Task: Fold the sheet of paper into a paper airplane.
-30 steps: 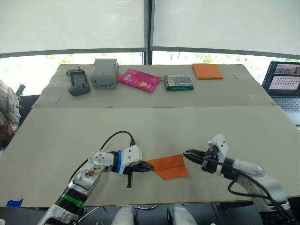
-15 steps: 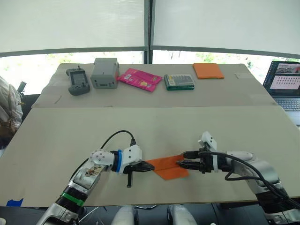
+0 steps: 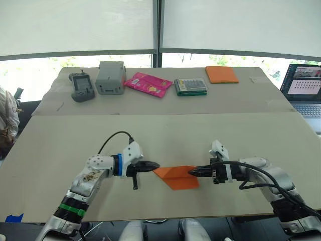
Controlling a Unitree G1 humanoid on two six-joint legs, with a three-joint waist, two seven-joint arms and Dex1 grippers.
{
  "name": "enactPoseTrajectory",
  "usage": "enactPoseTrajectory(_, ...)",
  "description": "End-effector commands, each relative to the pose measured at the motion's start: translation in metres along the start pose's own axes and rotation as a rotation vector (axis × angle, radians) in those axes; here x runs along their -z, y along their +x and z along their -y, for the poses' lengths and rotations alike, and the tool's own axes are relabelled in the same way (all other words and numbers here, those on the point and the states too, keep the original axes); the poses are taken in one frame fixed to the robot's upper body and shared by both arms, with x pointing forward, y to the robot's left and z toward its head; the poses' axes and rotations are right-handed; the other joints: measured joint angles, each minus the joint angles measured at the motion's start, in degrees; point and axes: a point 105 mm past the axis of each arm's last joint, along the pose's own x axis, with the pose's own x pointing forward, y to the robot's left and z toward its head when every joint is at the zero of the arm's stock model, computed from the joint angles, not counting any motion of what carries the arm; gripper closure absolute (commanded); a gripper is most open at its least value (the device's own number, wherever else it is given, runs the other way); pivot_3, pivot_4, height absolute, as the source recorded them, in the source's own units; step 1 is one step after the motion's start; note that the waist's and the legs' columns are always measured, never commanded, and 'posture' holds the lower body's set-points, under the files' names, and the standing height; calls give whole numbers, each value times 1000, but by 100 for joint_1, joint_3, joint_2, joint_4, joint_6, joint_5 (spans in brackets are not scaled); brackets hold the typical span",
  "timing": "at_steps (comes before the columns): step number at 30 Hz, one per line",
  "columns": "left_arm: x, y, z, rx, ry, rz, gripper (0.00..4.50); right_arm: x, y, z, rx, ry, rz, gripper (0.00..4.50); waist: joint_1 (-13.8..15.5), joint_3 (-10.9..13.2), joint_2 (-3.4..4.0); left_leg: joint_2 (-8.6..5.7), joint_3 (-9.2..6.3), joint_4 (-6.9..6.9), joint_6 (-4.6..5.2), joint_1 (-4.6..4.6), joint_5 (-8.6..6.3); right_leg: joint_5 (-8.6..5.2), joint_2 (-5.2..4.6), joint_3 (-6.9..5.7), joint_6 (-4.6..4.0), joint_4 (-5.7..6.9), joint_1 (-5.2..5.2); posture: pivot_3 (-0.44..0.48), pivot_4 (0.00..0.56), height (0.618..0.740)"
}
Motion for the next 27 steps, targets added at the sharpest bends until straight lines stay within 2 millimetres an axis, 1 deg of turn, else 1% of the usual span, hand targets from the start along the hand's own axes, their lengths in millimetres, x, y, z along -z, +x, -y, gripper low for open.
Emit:
enactPoseTrajectory(1, -35, -18, -6, -13, -22, 121, 4500, -29, -7, 3, 23, -123, 89, 4476, -30, 3, 1, 0, 0, 0, 0, -1, 0, 0, 0, 0, 0, 0, -1, 0, 150, 740)
enactPoseTrajectory(4, -52, -33, -2, 12, -86, 186, 4500, -61, -13, 8, 89, -291, 151, 4476, -67, 19, 2, -2, 0, -1, 0, -2, 0, 1, -3, 1, 2, 1, -2, 0, 150, 740)
enactPoseTrajectory(7, -59, -41, 1, 17, -120, 210, 4500, -94, -17, 11, 176, -478, 208, 4476, -109, 38, 2, -3, 0, 1, 0, 0, 0, 2, -3, 2, 4, 2, -2, 0, 150, 740)
enactPoseTrajectory(10, -59, -42, 2, 9, -139, 213, 4500, -109, -17, 16, 267, -727, 182, 4476, -110, 40, 3, -3, -2, -1, 0, 1, 0, 2, -1, -1, 4, 4, -2, 0, 150, 740)
enactPoseTrajectory(11, -57, -43, 3, 9, -142, 209, 4500, -112, -16, 16, 281, -780, 186, 4476, -104, 40, 3, -5, -1, -2, -1, 1, 0, 2, -1, -2, 4, 4, -2, 0, 150, 740)
enactPoseTrajectory(12, -55, -42, 3, 10, -149, 200, 4500, -120, -17, 16, 316, -887, 201, 4476, -101, 41, 1, -8, -3, -4, -1, 1, 0, 2, -2, -4, 4, 4, -3, 0, 150, 740)
enactPoseTrajectory(13, -51, -41, 5, 13, -154, 188, 4500, -126, -18, 16, 363, -1031, 197, 4476, -106, 44, 1, -8, -4, -4, -1, 1, -1, 2, -2, -6, 3, 3, -3, 0, 150, 740)
enactPoseTrajectory(15, -47, -40, 7, 16, -163, 177, 4500, -132, -19, 12, 406, -1237, 199, 4476, -113, 54, 3, -15, 1, -4, -2, -2, -1, 3, -8, -3, 3, 3, -8, 0, 150, 740)
enactPoseTrajectory(16, -45, -39, 6, 10, -167, 170, 4500, -129, -16, 10, 417, -1370, 173, 4476, -113, 56, 3, -17, 2, -3, -3, -3, -1, 3, -10, -1, 3, 3, -9, 0, 150, 740)
enactPoseTrajectory(17, -44, -39, 5, 5, -169, 165, 4500, -125, -14, 8, 414, -1456, 158, 4476, -109, 57, 3, -18, 3, -4, -3, -3, -1, 3, -11, 0, 3, 2, -8, 0, 150, 740)
enactPoseTrajectory(19, -40, -38, 6, 3, -175, 152, 4500, -96, -1, 6, 344, -1708, 14, 4476, -101, 58, 2, -19, 1, -3, -4, -4, -1, 3, -12, -1, 3, 2, -9, 0, 150, 740)
enactPoseTrajectory(21, -37, -36, 7, 15, -181, 143, 4500, -70, 8, 1, 282, -1833, 5, 4476, -106, 58, 0, -21, 1, -4, -9, -4, -1, 2, -14, -1, 2, 2, -10, 0, 150, 740)
enactPoseTrajectory(24, -36, -31, 11, 46, -191, 136, 4500, -33, 13, 2, 243, -1872, 19, 4476, -113, 60, -2, -22, 2, -5, -22, -3, 3, 2, -13, 2, 1, 7, -13, 0, 150, 740)
enactPoseTrajectory(26, -35, -30, 10, 48, -191, 135, 4500, -21, 13, 6, 237, -1888, 9, 4476, -125, 64, -5, -25, 7, -4, -31, -4, 9, 2, -13, 11, 0, 15, -19, 0, 150, 740)
enactPoseTrajectory(27, -35, -30, 10, 48, -191, 135, 4500, -17, 11, 6, 242, -1886, 22, 4476, -143, 65, -5, -26, 7, -4, -34, -4, 11, 3, -13, 15, -1, 16, -20, 0, 150, 740)
